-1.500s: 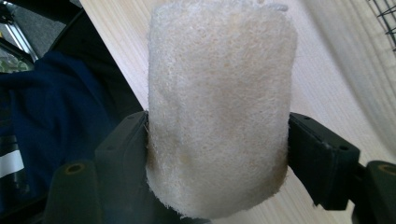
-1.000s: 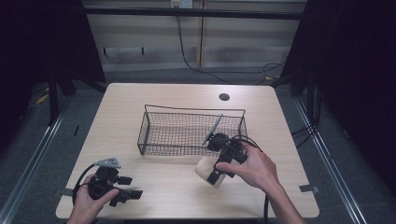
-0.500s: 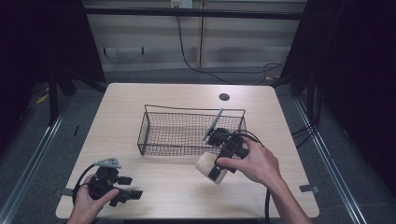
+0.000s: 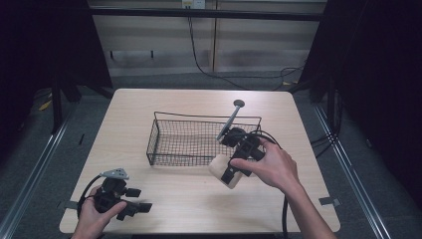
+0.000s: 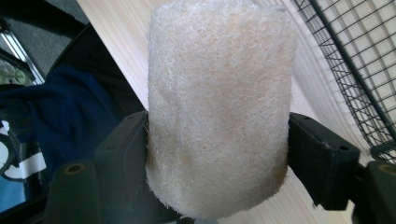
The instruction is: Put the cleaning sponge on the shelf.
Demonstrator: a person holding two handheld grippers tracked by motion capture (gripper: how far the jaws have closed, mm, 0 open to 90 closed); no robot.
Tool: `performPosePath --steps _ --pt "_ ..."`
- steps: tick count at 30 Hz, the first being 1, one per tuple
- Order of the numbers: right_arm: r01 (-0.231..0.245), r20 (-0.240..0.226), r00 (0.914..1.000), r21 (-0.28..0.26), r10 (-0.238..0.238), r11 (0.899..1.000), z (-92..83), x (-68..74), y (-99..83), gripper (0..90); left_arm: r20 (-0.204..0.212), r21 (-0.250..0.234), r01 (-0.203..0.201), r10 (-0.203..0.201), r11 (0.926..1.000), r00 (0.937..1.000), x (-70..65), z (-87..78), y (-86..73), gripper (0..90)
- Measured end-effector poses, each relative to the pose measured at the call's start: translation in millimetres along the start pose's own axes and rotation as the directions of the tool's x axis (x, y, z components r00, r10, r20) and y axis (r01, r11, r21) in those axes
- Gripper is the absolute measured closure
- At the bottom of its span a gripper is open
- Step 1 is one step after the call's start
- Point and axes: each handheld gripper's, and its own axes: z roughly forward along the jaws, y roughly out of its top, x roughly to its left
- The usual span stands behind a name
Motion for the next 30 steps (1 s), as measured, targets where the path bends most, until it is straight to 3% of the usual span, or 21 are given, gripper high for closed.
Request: performPosePath --steps 12,20,30 --pt "-0.077 0.013 0.9969 -0.035 0.077 0.996 -12.3 -16.2 1.6 25.1 0.0 0.0 0.001 -0.001 1.0 1.0 0.0 -0.1 0.0 21.5" --pt "-0.191 0.025 0.9809 -0.058 0.193 0.98 -17.3 -31.4 1.2 25.1 0.001 -0.001 0.002 -0.002 1.0 1.0 0.2 -0.2 0.0 21.5" --pt "-0.266 0.032 0.9624 -0.086 0.27 0.96 -19.7 -49.6 1.8 25.2 0.002 0.0 0.001 -0.001 1.0 1.0 0.3 -0.4 0.0 21.5"
